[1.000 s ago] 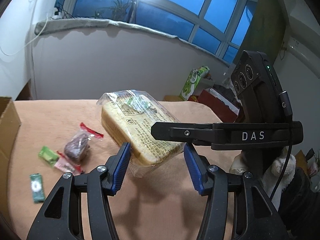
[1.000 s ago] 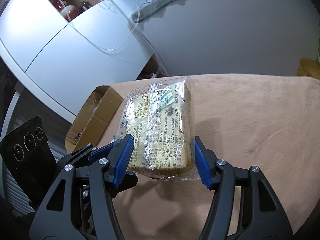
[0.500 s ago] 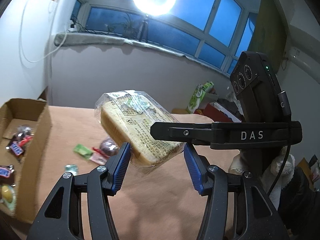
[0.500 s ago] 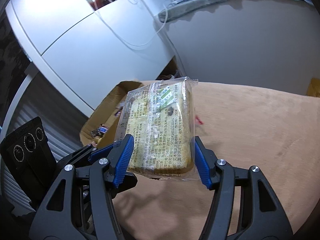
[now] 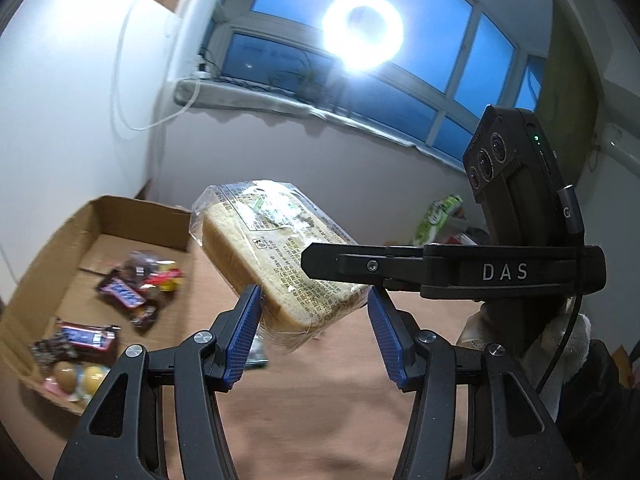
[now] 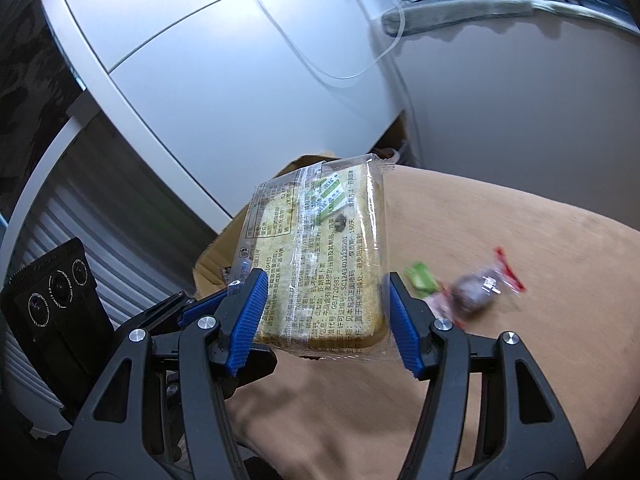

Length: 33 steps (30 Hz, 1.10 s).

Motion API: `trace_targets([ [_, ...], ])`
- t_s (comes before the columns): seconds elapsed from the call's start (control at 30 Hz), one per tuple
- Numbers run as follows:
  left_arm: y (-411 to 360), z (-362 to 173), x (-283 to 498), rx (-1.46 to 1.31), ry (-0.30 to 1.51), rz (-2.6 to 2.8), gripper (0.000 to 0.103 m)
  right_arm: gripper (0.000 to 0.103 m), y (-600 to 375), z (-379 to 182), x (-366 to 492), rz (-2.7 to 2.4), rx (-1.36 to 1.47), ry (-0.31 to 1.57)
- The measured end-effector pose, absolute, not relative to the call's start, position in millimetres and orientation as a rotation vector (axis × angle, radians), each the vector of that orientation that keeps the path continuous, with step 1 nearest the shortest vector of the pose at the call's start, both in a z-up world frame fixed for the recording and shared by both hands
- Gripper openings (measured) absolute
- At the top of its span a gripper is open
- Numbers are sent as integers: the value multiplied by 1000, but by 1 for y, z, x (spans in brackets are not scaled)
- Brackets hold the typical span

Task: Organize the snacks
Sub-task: 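Carry the bread loaf with both tools over the cardboard box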

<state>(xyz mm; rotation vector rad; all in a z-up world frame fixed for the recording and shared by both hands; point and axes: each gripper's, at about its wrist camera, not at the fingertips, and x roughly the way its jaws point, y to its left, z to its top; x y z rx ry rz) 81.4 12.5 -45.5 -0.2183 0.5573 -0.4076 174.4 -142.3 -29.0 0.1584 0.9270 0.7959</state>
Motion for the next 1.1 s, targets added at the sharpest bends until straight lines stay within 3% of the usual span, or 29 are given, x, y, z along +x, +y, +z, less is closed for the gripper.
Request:
trace_targets([
  [0.57,100,-47,84,-261,550,-232,54,62,-24,-44,194,947,85,957],
  [1.1,127,-58,87,-278,581,-162,54,62,7,-59,202,986,23,990],
])
